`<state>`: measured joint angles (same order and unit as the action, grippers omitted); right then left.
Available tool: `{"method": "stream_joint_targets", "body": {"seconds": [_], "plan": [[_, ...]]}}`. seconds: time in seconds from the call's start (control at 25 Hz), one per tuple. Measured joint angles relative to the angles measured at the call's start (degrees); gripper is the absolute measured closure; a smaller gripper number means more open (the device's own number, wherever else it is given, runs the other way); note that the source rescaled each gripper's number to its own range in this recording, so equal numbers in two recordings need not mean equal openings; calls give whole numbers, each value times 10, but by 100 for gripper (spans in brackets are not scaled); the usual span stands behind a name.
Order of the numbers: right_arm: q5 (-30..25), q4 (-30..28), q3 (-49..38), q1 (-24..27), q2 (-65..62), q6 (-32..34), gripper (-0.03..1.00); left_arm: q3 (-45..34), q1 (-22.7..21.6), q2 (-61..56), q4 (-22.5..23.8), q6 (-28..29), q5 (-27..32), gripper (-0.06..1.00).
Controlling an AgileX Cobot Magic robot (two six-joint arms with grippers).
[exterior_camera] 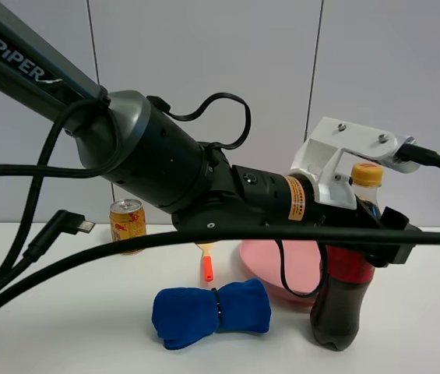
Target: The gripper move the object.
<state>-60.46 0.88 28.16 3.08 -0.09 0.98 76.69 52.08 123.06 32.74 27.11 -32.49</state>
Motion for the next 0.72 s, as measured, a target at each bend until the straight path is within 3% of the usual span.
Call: {"method": "stream_joint_targets", "body": {"seconds": [0.4,0.72], "plan": [[0,0,0,0,0,0,-3,1,24,-59,0,-27,142,-2],[0,0,0,0,0,0,-3,1,24,-98,-4,-52,219,-5]]}}
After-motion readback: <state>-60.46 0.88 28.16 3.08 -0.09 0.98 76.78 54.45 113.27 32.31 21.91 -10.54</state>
